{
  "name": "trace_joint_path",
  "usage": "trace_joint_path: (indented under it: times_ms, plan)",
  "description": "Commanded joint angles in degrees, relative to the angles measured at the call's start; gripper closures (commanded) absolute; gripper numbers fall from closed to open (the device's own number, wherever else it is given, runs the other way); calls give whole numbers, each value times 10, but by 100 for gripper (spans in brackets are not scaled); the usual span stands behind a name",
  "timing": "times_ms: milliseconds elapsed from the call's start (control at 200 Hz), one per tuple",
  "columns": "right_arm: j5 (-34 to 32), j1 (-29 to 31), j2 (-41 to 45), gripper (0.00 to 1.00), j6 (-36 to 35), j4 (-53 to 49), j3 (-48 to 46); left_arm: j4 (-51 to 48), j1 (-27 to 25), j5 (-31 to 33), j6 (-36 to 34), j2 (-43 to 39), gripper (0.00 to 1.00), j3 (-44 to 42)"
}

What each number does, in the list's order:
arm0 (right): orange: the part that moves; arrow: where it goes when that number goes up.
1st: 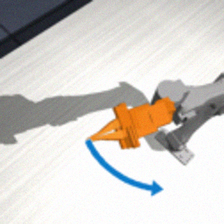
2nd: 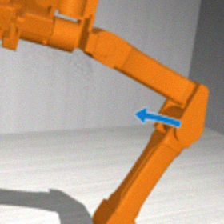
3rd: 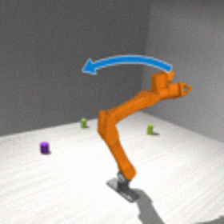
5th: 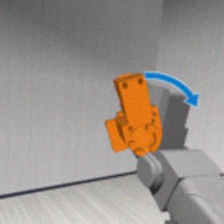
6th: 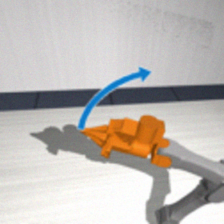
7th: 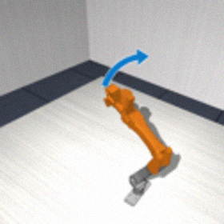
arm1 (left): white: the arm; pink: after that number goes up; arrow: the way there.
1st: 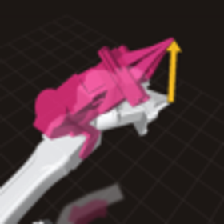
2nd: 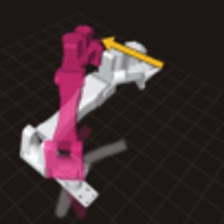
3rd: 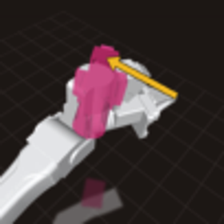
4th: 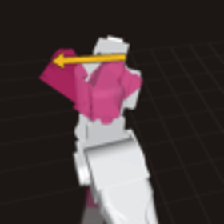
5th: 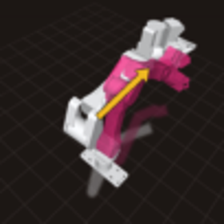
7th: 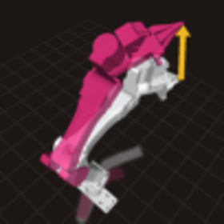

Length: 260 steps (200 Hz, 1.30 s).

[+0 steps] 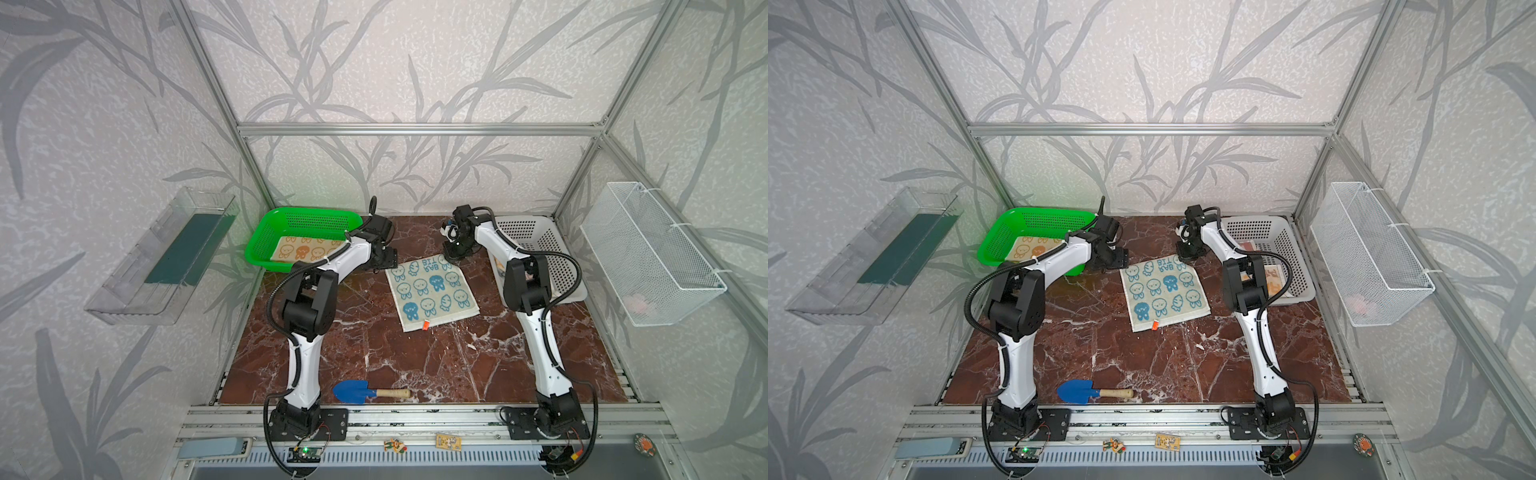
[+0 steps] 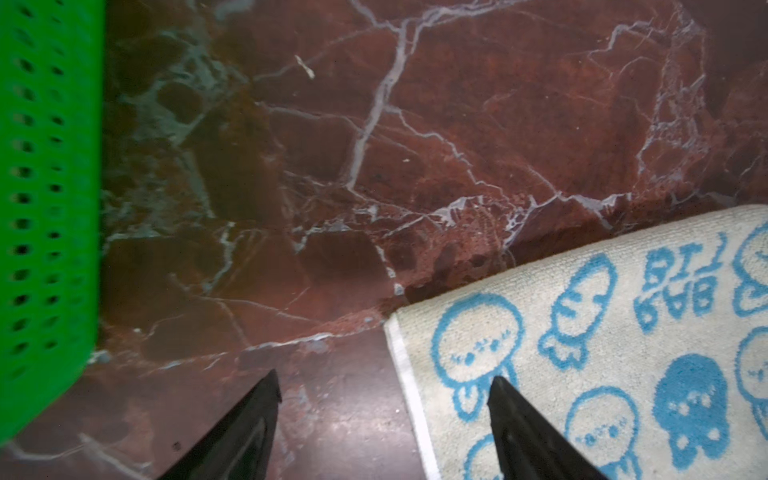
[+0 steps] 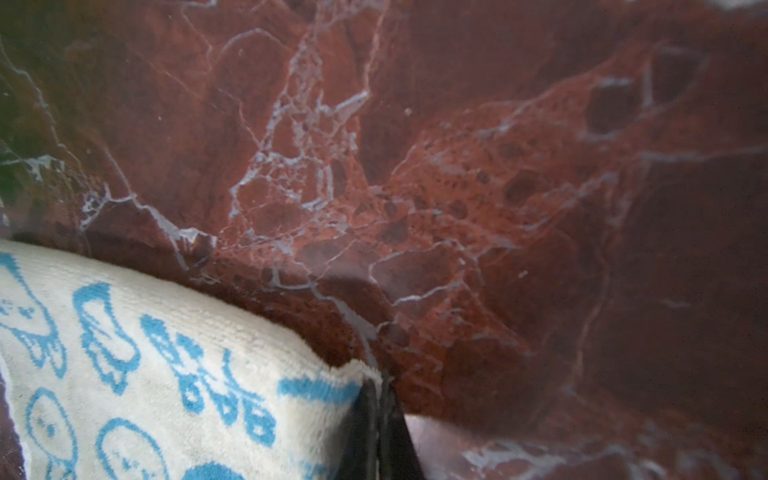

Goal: Fold and stack the towels

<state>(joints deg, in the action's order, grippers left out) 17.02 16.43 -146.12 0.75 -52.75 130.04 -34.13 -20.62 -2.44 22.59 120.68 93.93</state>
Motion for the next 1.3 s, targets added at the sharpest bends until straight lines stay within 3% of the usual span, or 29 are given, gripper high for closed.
trace_joint_path:
  times_ms: [0, 330, 635, 825, 1295]
  plan:
    - [4, -5, 23, 100, -4, -15, -7, -19, 2, -28, 9, 23, 24, 24]
    - [13, -6, 23, 100, -1, -12, -4, -13, 17, -48, 13, 68, 42, 46]
    - [19, -6, 20, 100, 1, -13, -3, 14, 21, -82, 19, 90, 52, 47]
    - [17, -7, 20, 100, 0, -12, -4, -3, 22, -99, 13, 92, 65, 46]
    - [21, -7, 24, 100, 6, -5, -12, -28, 22, -92, -9, 86, 77, 28]
